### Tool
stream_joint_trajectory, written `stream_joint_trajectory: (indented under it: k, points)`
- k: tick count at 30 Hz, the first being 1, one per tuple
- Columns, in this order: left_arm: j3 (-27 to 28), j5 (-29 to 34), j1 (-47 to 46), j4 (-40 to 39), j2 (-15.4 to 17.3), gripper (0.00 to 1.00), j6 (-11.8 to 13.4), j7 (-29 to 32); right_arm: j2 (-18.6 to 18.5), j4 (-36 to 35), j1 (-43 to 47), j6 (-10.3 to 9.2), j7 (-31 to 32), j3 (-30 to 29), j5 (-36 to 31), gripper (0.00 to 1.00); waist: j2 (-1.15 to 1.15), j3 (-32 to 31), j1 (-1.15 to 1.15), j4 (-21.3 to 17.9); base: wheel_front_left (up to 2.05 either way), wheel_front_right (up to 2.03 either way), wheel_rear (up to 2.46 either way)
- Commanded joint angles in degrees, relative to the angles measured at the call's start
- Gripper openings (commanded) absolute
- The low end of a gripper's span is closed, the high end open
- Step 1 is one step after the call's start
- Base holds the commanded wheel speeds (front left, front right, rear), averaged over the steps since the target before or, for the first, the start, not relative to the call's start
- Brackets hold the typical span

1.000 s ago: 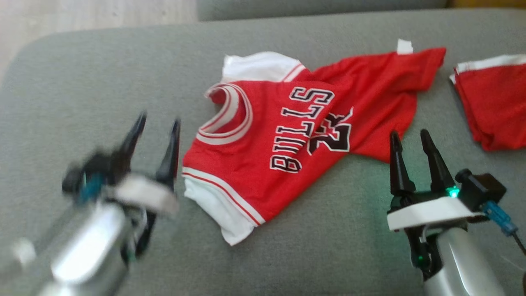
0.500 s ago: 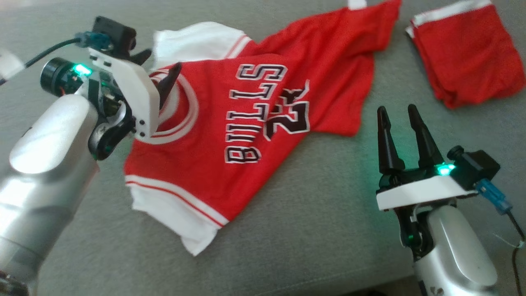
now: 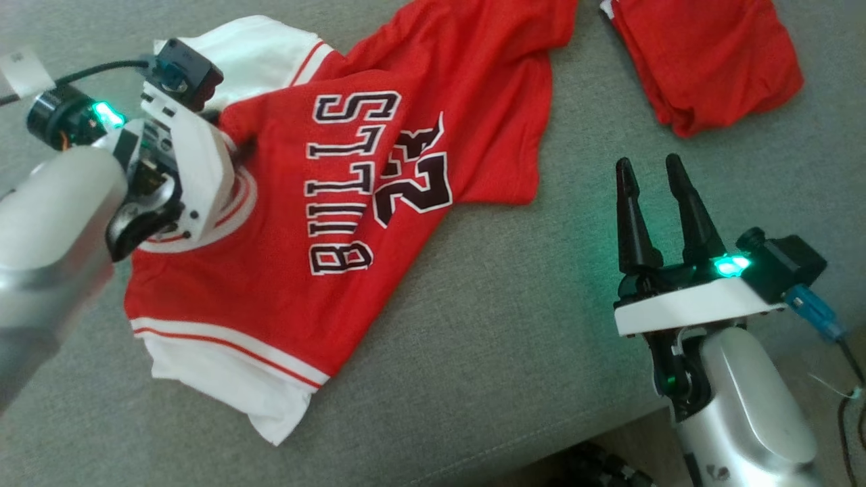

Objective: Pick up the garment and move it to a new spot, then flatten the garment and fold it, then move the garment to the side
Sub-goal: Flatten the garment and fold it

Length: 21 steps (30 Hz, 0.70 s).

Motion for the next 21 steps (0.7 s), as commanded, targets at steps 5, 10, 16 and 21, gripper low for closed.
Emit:
stream_joint_trajectory:
  k: [5,10,16,21]
  points:
    - [1.55,1.36,-5.06,5.94,2.98,0.00,0.68,-7.00,0.06,-2.86,-1.13,0.39,-0.62,1.27,0.60,1.00,0.00,0.68,0.00,-0.41,0.00,0.00,0.00]
    - [3.88,3.79,-8.48,12.88,1.45,0.00,4.84,-15.58,0.06,-3.08,-1.17,0.39,-0.62,1.38,0.13,1.00,0.00,0.69,0.00,0.22,0.00,0.00,0.00]
    - [5.00,5.84,-12.15,19.58,0.21,0.00,7.85,-21.90,0.06,-3.10,-1.28,0.39,-0.62,1.70,-0.28,1.00,0.00,0.89,0.00,0.87,0.00,0.00,0.00]
    - [5.65,7.29,-14.41,23.69,-1.13,1.00,10.46,-27.94,0.06,-3.03,-1.26,0.39,-0.62,2.04,-0.57,1.00,0.00,1.10,0.00,1.33,0.00,0.00,0.00]
